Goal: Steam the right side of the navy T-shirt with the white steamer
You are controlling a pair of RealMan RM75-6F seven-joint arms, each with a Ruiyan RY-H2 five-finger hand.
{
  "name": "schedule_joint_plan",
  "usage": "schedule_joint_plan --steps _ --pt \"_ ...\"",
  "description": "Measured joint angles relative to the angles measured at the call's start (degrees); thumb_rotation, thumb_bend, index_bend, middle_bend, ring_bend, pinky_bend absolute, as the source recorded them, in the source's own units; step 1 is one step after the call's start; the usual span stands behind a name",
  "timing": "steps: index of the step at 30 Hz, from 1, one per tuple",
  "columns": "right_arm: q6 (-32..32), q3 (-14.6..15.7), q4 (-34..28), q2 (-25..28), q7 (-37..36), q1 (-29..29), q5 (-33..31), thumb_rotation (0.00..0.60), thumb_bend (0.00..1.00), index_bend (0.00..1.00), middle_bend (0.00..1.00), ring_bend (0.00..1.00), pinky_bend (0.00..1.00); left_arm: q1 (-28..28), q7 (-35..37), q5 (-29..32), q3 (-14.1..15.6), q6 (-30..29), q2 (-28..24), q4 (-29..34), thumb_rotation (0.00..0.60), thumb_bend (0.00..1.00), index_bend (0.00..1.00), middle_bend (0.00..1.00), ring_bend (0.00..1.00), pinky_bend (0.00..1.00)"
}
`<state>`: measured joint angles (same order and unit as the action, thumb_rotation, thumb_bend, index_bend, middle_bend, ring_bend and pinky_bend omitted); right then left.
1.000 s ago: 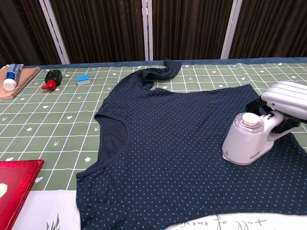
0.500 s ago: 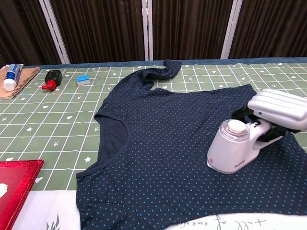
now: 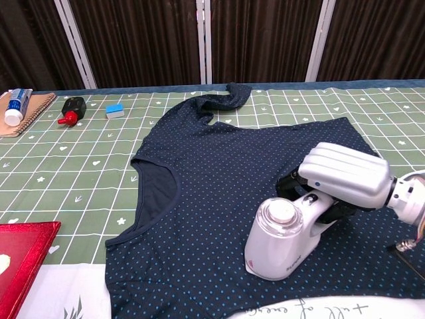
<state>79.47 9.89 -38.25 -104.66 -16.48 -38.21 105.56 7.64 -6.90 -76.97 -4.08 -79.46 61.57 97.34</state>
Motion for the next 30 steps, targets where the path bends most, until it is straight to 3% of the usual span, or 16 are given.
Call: schedule_joint_plan --steps 11,25,30 --pt "0.14 -0.37 4.07 2.32 -1.92 2.35 -1.88 0.6 0.41 0.82 0.71 0.71 0.79 0.04 0.05 0.26 -0.08 0.13 -0.05 -0.03 0.6 0.0 0.0 0.0 0.0 0.0" --pt "-0.74 -0.47 18.45 4.04 -13.6 8.68 -5.72 0.6 0.41 0.82 0.71 0.71 0.79 0.19 -1.49 -0.37 0.36 0.12 0.42 0.72 0.6 0.0 0.0 0.0 0.0 0.0" --pt "0.41 -3.23 19.58 4.43 -16.09 7.7 -7.78 0.6 0.41 0.82 0.71 0.71 0.79 0.07 -1.28 -0.46 0.38 -0.12 0.34 0.78 0.6 0.0 0.0 0.0 0.0 0.0"
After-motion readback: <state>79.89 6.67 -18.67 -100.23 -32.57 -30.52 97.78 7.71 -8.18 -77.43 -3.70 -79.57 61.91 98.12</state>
